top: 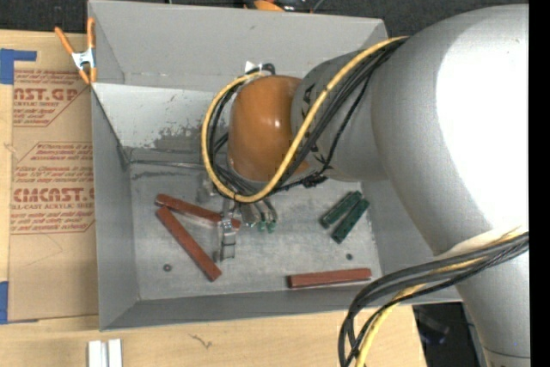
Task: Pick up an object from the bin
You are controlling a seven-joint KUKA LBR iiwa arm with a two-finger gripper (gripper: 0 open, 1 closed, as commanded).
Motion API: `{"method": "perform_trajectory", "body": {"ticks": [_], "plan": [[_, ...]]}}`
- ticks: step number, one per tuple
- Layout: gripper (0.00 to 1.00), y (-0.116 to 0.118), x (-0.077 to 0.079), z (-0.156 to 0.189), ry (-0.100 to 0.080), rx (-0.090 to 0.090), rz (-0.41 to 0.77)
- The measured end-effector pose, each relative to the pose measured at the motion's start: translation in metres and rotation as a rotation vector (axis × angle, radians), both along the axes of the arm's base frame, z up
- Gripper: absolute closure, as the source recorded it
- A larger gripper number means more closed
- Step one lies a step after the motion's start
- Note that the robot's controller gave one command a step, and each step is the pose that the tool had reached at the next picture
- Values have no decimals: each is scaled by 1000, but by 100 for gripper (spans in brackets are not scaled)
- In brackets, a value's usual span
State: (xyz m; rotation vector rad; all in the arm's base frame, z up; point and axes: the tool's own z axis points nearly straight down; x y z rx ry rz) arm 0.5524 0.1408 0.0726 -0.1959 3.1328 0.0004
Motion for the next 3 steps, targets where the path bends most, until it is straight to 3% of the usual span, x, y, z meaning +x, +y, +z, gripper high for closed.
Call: {"method": "perform_trajectory", "body": {"ticks": [1,2,3], "plan": [[100,0,0,0,0,0,1],[100,-2,23,119,-6,0,406],[100,22,16,221,-7,0,719]]}}
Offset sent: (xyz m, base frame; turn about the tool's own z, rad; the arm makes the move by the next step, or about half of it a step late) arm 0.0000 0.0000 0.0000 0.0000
